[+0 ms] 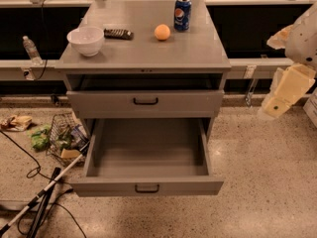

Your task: Pick pepsi can

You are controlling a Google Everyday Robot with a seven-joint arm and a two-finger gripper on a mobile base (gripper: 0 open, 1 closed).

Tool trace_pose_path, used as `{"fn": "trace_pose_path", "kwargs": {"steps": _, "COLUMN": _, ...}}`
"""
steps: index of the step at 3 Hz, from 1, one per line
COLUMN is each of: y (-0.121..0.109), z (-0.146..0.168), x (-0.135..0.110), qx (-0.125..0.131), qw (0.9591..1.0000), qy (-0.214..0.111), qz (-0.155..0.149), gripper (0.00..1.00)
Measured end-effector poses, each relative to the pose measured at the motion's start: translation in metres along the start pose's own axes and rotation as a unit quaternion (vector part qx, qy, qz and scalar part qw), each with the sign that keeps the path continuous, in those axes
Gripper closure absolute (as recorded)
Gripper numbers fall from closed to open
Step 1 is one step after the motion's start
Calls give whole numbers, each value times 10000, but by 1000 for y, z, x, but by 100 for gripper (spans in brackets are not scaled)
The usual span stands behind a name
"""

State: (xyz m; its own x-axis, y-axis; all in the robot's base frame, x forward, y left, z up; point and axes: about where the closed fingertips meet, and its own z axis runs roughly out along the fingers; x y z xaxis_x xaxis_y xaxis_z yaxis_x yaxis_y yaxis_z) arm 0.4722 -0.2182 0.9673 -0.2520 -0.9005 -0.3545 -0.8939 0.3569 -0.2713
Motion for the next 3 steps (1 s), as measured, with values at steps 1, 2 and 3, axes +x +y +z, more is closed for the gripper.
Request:
{"fn": "trace_pose_path", "kwargs": {"steps": 1, "y": -40, "z": 34, "x": 3, "qx": 172, "qw": 9923, "qy": -1006, "qz": 696, "gripper": 0}}
{"fn": "trace_pose_path", "kwargs": {"steps": 2, "y": -95, "z": 44, "x": -7, "qx": 631, "qw": 9663, "qy": -2153, "qz": 1264, "gripper": 0}}
{"fn": "trace_pose_path", "kwargs": {"steps": 3, "y": -154, "z": 57, "x": -27, "qx": 1032, "qw": 9335, "qy": -2967, "qz": 1728, "gripper": 0}}
